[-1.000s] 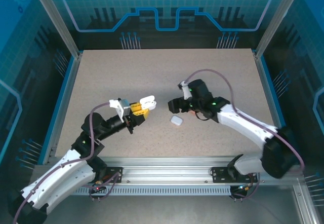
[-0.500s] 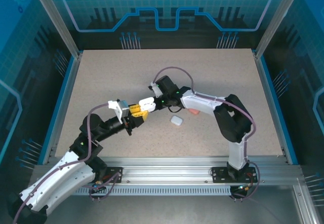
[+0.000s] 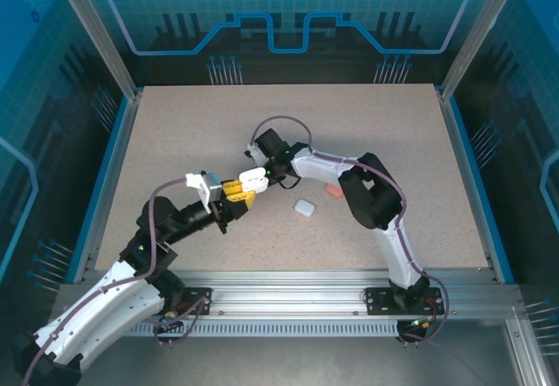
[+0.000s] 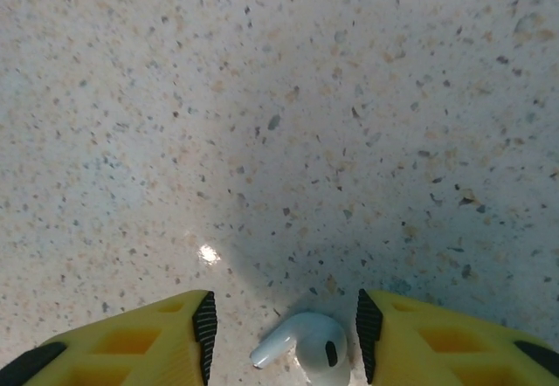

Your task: Insert wireless bluetooth earbuds into charging case

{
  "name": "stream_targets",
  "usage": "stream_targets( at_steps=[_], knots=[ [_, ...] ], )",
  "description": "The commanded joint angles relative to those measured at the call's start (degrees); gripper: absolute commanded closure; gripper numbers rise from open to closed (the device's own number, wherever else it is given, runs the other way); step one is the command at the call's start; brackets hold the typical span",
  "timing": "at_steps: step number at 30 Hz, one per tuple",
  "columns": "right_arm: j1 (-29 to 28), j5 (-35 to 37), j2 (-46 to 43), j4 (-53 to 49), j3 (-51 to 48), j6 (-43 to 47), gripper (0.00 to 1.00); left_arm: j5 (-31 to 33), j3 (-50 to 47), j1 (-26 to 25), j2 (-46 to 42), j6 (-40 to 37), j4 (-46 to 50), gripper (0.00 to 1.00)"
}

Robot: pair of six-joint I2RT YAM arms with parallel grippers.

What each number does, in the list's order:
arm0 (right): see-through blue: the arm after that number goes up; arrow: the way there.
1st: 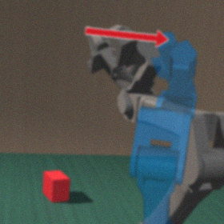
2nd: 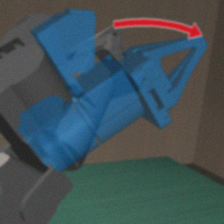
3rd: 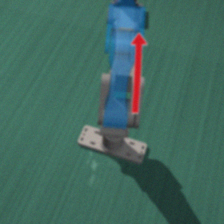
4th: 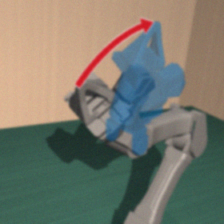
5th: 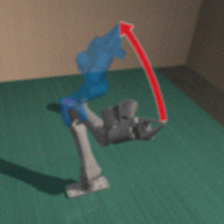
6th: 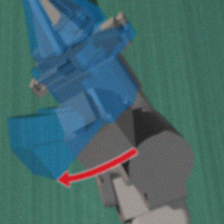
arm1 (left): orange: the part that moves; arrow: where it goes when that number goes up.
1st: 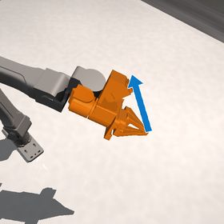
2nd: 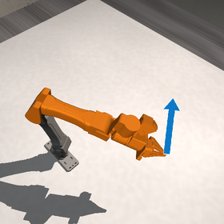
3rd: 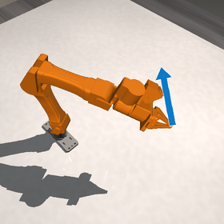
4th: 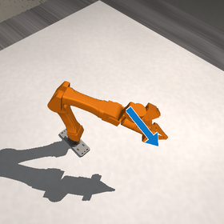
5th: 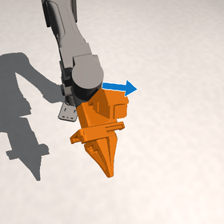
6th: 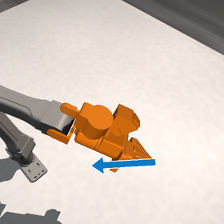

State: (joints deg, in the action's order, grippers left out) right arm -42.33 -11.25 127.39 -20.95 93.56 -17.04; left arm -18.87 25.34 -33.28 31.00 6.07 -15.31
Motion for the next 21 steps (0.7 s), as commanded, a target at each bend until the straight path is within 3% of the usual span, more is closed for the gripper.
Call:
stream_targets(
  at_steps=[1,21],
  knots=[
    [0.26,-1.48,1.61,-3.54,1.82,1.39,0.52,0.0,-0.4,-0.4,-0.8,0.46,-2.09,1.0],
    [-0.11,-1.25,4.15,-7.04,3.35,2.15,0.63,0.24,-0.46,-0.46,-0.77,0.09,-1.8,1.0]
  ],
)
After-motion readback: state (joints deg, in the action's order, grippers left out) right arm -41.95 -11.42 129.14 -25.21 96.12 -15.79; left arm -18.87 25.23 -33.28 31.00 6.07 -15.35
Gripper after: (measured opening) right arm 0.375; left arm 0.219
